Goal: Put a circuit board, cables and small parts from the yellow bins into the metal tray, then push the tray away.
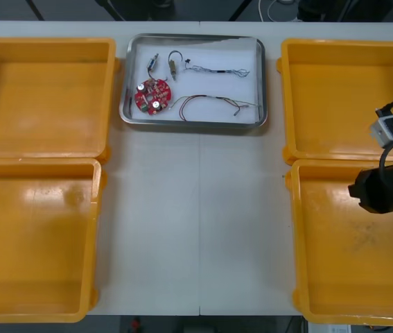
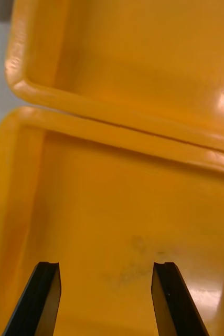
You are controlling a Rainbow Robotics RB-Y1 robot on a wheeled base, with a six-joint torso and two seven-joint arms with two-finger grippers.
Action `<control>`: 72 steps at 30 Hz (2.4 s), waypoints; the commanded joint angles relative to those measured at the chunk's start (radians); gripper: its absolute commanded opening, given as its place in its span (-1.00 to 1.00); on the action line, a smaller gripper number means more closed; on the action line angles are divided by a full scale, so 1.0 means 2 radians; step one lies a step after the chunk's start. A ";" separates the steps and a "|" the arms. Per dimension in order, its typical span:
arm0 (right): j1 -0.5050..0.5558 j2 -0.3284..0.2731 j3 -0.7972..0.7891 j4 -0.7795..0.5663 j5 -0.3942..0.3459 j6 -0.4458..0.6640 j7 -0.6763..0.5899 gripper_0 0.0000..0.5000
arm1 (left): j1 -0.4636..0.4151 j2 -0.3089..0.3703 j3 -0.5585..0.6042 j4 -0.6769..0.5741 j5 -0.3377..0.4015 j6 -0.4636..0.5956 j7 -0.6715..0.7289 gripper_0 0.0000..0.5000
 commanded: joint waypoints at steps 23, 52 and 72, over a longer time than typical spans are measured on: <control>0.060 -0.039 -0.077 0.011 -0.037 0.001 -0.072 1.00 | 0.005 -0.005 0.015 -0.012 -0.005 0.003 -0.056 1.00; 0.061 -0.040 -0.071 0.019 -0.054 0.001 -0.075 1.00 | 0.005 -0.005 0.015 -0.012 -0.005 0.003 -0.056 1.00; 0.061 -0.040 -0.071 0.019 -0.054 0.001 -0.075 1.00 | 0.005 -0.005 0.015 -0.012 -0.005 0.003 -0.056 1.00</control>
